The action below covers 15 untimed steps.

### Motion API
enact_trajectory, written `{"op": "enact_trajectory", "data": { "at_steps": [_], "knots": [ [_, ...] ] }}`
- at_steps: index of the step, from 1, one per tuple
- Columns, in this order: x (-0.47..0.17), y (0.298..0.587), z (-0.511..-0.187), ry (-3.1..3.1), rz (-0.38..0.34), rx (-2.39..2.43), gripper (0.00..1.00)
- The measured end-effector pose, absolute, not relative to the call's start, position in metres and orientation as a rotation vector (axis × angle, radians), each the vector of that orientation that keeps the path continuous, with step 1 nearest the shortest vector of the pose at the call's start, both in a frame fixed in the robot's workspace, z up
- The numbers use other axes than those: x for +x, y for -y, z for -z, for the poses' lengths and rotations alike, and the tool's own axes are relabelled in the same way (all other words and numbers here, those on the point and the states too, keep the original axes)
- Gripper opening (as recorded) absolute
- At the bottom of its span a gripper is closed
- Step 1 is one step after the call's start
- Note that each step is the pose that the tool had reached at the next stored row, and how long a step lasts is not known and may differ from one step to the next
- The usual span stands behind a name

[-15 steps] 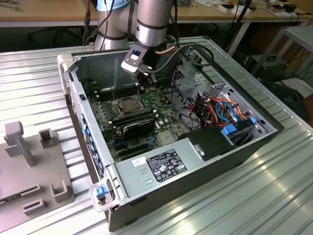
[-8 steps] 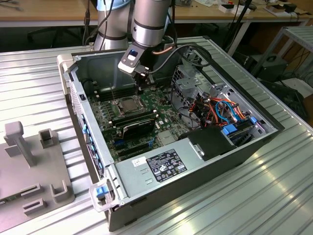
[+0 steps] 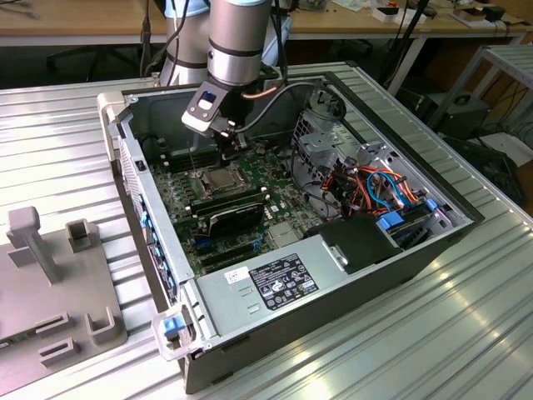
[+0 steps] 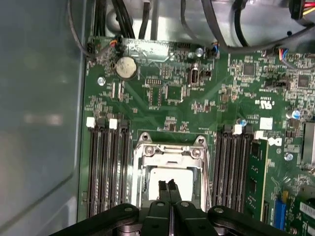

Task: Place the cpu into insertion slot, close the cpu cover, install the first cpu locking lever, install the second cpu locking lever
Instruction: 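Close the cpu cover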

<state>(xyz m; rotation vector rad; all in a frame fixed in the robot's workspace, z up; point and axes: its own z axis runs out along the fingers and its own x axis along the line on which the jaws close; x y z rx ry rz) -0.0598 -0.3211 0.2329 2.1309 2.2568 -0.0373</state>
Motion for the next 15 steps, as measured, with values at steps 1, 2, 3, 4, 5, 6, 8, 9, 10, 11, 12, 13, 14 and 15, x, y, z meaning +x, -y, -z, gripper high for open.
{"op": "enact_trajectory", "data": {
  "at_steps": [1,2,3,4,5,6,8,9,10,11,12,13,14,15],
  "knots": [
    [-0.061,0.321,-0.233,-2.257,0.038,2.131,0.11],
    [-0.062,0.321,-0.232,-2.257,0.038,2.131,0.11],
    [-0.064,0.321,-0.231,-2.257,0.038,2.131,0.11],
    [-0.066,0.321,-0.230,-2.257,0.038,2.131,0.11],
    [-0.067,0.321,-0.229,-2.257,0.038,2.131,0.11],
    [-0.068,0.321,-0.228,-2.257,0.038,2.131,0.11],
    [-0.070,0.321,-0.226,-2.257,0.038,2.131,0.11],
    [-0.070,0.321,-0.226,-2.257,0.038,2.131,0.11],
    [-0.071,0.321,-0.226,-2.257,0.038,2.131,0.11],
    [-0.071,0.321,-0.225,-2.257,0.038,2.131,0.11],
    [-0.071,0.321,-0.225,-2.257,0.038,2.131,0.11],
    [-0.071,0.321,-0.225,-2.257,0.038,2.131,0.11],
    [-0.072,0.321,-0.225,-2.257,0.038,2.131,0.11],
    [-0.073,0.321,-0.224,-2.257,0.038,2.131,0.11]
  ]
}}
